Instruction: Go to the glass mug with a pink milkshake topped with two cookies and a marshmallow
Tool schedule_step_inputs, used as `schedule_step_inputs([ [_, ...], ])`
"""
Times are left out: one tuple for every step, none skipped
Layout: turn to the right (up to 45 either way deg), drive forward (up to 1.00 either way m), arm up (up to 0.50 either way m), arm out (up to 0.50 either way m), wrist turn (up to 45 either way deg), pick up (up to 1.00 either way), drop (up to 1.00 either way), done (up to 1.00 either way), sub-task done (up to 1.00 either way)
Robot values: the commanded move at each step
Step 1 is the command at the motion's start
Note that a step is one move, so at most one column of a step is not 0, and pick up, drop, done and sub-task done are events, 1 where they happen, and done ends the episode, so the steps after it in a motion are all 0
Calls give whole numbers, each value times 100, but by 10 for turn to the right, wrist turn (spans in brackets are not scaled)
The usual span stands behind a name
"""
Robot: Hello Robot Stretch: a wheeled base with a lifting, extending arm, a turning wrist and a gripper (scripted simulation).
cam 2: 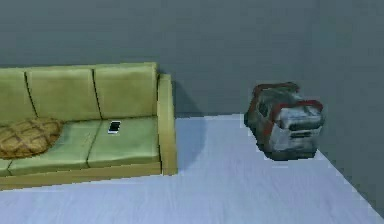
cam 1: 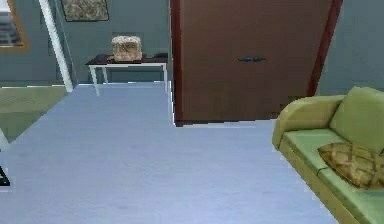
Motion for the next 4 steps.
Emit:
schedule_step_inputs([
  [450, 0, 0, 0, 0, 0, 0, 0, 0],
  [420, 0, 0, 0, 0, 0, 0, 0, 0],
  [0, 20, 0, 0, 0, 0, 0, 0, 0],
  [-450, 0, 0, 0, 0, 0, 0, 0, 0],
])
